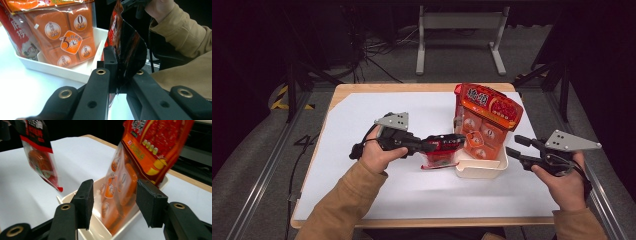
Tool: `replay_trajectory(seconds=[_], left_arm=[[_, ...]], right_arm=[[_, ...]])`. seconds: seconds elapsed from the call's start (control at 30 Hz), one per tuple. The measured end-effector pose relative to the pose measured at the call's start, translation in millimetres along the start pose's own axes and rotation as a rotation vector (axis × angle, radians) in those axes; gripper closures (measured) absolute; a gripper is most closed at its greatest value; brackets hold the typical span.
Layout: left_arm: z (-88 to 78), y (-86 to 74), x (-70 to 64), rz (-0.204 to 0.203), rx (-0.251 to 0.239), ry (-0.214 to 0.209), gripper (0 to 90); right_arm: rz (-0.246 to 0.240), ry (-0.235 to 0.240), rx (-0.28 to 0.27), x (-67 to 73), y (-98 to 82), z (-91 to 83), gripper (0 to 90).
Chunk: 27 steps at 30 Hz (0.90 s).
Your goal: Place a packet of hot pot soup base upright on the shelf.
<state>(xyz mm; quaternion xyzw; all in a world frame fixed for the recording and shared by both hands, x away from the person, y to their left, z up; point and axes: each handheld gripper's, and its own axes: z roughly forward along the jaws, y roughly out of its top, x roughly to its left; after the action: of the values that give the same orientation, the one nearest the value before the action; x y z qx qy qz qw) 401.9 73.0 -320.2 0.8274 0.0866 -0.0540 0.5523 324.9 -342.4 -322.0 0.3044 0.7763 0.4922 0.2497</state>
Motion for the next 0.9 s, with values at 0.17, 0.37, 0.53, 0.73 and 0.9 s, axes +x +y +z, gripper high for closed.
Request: replay_trajectory(seconds=[0.17,0.37,0.53,0.73,0.9], left_arm=[[3.2,4.0,0.9,0.003,-0.008,-0.001,89.7],[6.0,9.5,1.5,0.009,-0.015,-0.002,89.7],[12.1,17.4,2.3,0.018,-0.022,-0.009,89.6],[20.9,23.5,3.0,0.025,-0.028,-0.019,89.7],[28.5,27.4,5.2,0.027,-0.035,-0.032,89.7]], right_arm=[[0.019,-0.031,0.01,-8.4,-5.0,-2.4,48.7],[0.045,-0.056,0.024,-17.4,-10.8,-3.5,47.5],[0.057,-0.069,0.026,-22.9,-14.1,-4.3,47.1],[0.066,-0.088,0.038,-28.1,-17.7,-4.1,46.5],[0.082,-0.105,0.052,-33.4,-21.8,-2.8,46.0]])
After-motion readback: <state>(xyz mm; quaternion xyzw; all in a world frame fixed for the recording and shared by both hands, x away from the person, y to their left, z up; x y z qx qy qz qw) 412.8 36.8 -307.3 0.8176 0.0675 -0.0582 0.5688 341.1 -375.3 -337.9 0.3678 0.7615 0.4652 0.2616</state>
